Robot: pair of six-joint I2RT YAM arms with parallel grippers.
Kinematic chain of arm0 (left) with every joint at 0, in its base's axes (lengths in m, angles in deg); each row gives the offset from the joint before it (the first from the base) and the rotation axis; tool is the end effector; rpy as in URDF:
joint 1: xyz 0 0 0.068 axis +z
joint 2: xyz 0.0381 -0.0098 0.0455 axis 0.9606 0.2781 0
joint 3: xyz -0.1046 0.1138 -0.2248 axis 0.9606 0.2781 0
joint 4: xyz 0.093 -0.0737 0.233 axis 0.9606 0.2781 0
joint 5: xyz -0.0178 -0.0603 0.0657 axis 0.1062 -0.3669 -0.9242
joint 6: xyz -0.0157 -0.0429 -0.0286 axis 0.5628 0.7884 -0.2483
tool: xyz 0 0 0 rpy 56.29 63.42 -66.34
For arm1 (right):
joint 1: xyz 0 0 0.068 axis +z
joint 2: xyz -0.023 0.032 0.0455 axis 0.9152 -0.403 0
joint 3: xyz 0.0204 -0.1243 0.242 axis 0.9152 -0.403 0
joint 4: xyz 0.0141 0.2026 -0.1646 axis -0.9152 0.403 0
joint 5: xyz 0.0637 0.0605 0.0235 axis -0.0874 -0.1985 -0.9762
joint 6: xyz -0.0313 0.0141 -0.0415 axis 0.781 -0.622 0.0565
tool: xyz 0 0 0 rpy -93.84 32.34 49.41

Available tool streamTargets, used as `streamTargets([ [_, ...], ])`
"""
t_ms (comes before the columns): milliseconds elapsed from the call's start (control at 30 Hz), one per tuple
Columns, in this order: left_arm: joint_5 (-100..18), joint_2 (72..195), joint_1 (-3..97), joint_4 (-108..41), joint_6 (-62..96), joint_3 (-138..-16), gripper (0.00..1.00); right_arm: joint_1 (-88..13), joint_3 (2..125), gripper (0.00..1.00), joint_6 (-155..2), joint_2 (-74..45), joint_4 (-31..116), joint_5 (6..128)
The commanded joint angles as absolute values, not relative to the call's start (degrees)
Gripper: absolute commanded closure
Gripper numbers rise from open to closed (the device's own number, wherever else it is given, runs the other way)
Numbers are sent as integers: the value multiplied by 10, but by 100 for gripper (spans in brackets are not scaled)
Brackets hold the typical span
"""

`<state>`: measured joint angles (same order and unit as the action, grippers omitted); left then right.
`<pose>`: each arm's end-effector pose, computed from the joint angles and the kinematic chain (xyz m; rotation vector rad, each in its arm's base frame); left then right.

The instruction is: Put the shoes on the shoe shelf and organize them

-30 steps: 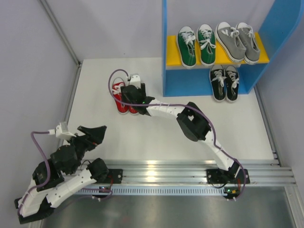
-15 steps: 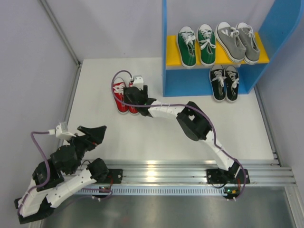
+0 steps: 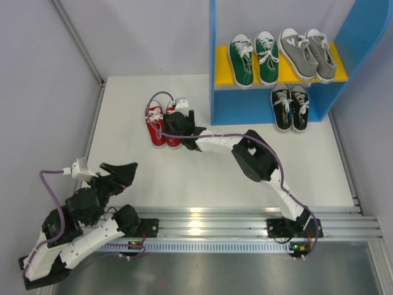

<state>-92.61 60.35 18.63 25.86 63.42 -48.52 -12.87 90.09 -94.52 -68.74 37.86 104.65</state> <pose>0.0171 0.0180 0.3045 -0.5737 1.7315 -0.7368 0.3346 0.4203 0.1650 -0.1898 2.0121 0.3293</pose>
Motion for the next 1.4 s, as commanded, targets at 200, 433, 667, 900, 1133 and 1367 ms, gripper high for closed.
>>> streamTargets([
  [200,-936,597,186,262,632,-500,9,-144,914,19,-929,-678,406,1023],
  [433,-937,597,186,263,632,-498,8,-138,997,19,-911,-717,418,998],
  [667,-937,596,186,263,632,-502,8,-137,1071,20,-940,-759,491,1026],
  [900,-937,596,186,262,630,-502,8,-143,950,20,-959,-712,443,1043],
  [1133,-937,596,186,262,630,-500,8,-143,947,20,-954,-708,446,1049],
  [1367,-937,596,186,263,630,-504,8,-149,1005,29,-959,-745,480,1041],
])
